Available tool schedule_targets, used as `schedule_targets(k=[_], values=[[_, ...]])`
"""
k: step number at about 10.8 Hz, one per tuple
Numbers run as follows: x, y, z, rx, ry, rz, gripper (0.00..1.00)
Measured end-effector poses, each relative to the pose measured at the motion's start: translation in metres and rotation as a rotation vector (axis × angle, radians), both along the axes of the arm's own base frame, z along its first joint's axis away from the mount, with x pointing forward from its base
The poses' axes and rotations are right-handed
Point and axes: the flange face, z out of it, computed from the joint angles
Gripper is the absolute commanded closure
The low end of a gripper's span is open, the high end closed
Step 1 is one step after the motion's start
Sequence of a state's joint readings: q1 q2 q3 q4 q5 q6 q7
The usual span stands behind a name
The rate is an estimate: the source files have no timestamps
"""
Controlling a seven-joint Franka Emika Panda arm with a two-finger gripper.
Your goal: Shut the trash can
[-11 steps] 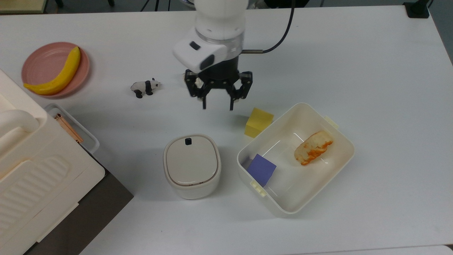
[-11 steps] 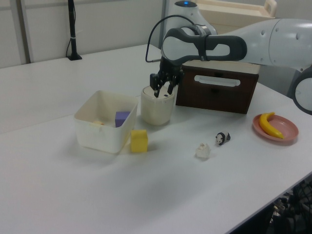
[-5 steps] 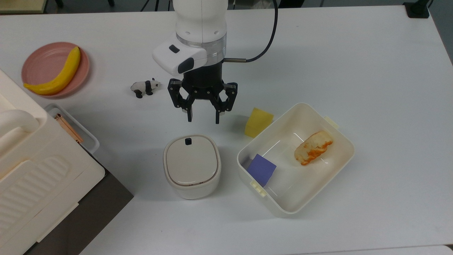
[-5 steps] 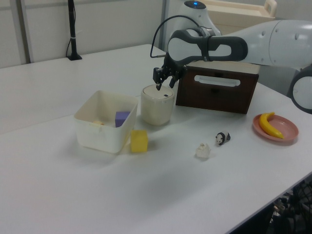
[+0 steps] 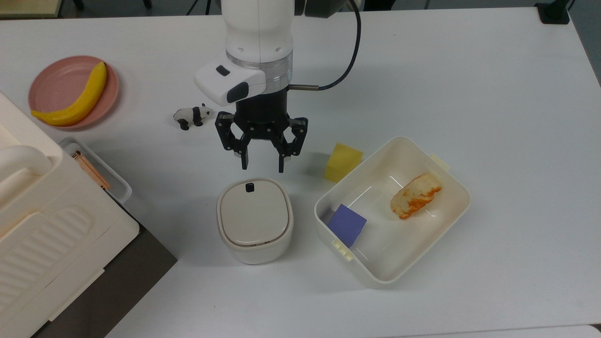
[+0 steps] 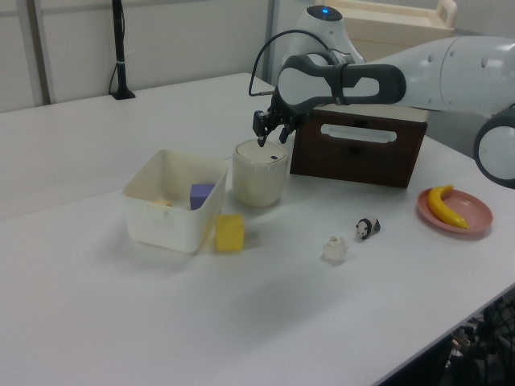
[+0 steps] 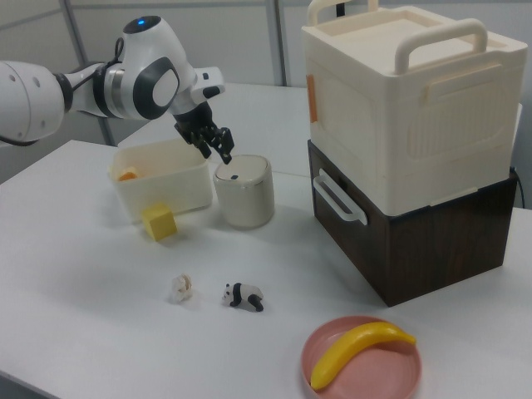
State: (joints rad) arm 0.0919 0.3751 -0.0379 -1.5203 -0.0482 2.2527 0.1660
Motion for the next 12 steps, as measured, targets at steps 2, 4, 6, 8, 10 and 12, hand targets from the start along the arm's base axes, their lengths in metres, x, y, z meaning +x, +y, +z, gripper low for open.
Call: schedule_targets(k=[2,4,6,8,10,12], values=[[0.005,-0.008,-0.008,-0.008,-0.013,-0.008,0.37],[0.008,-0.012,-0.014,-0.02,-0.019,-0.006,0.37],[0.009,-0.014,-0.018,-0.028,-0.014,-0.007,0.37],[0.009,-0.015,-0.019,-0.04,-0.013,-0.004,0.36],[0.009,-0.016,-0.02,-0.042,-0.01,-0.003,0.33],[0.003,-0.014,-0.029,-0.047,0.07,-0.005,0.32]])
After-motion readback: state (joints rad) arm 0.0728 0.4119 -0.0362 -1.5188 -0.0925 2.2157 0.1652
